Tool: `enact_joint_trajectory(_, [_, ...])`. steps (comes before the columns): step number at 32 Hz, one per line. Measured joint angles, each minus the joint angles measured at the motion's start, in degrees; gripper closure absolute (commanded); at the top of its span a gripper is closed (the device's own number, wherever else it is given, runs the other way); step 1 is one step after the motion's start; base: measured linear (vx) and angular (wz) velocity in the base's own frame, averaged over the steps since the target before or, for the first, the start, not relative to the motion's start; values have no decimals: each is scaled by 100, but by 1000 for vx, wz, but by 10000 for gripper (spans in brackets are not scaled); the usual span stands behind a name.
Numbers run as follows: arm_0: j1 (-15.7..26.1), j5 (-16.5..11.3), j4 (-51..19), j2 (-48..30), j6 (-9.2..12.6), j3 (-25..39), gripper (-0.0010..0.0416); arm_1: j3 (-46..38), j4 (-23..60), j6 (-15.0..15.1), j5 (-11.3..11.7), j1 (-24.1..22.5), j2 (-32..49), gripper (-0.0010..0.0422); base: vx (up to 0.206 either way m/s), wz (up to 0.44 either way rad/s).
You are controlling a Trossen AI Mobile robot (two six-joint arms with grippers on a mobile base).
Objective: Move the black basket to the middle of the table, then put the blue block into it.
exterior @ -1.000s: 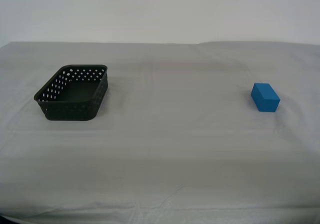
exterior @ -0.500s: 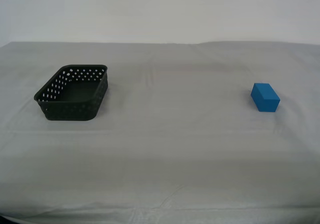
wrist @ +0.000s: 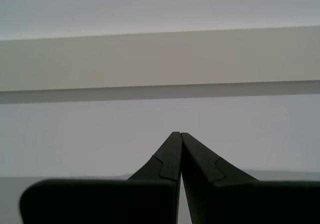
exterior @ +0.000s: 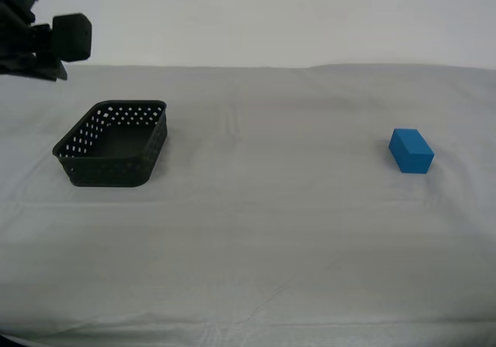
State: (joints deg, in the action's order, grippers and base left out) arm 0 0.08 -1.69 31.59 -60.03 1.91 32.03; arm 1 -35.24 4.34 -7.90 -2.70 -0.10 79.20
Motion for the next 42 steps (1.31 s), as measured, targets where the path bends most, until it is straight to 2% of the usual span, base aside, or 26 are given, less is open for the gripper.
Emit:
enact_joint_trajectory(3, [2,0,-44,0,0,0,405,-13,-4,-13,-52,-2,452,243,0,0])
enact_joint_trajectory(7, [4,0,-103,0,0,0,405,-175,7,-17,-590,0,1014,165,0,0])
enact_joint_trajectory(9, [0,0,-98,0,0,0,405,-271,22,-17,-597,-2,1270,142,0,0])
enact_joint_trajectory(13, [-2,0,-103,0,0,0,405,-472,28,-17,-533,0,1665,123,0,0])
enact_joint_trajectory(17, [4,0,-98,0,0,0,405,-638,28,-15,-535,0,2015,129,0,0])
enact_joint_trajectory(28, [2,-2,-105,0,0,0,405,-986,37,-11,-468,-2,2905,173,0,0])
enact_joint_trajectory(32, [2,-2,-103,0,0,0,405,-1029,155,-2,-219,-7,2924,204,0,0])
enact_joint_trajectory(34, [0,-2,-103,0,0,0,405,-1099,358,-2,70,-11,2918,242,0,0])
enact_joint_trajectory(36, [4,-2,-101,0,0,0,405,-1108,468,2,179,-13,2924,272,0,0])
enact_joint_trajectory(42, [2,-2,-103,0,0,0,405,-1104,535,4,109,-17,2924,420,0,0])
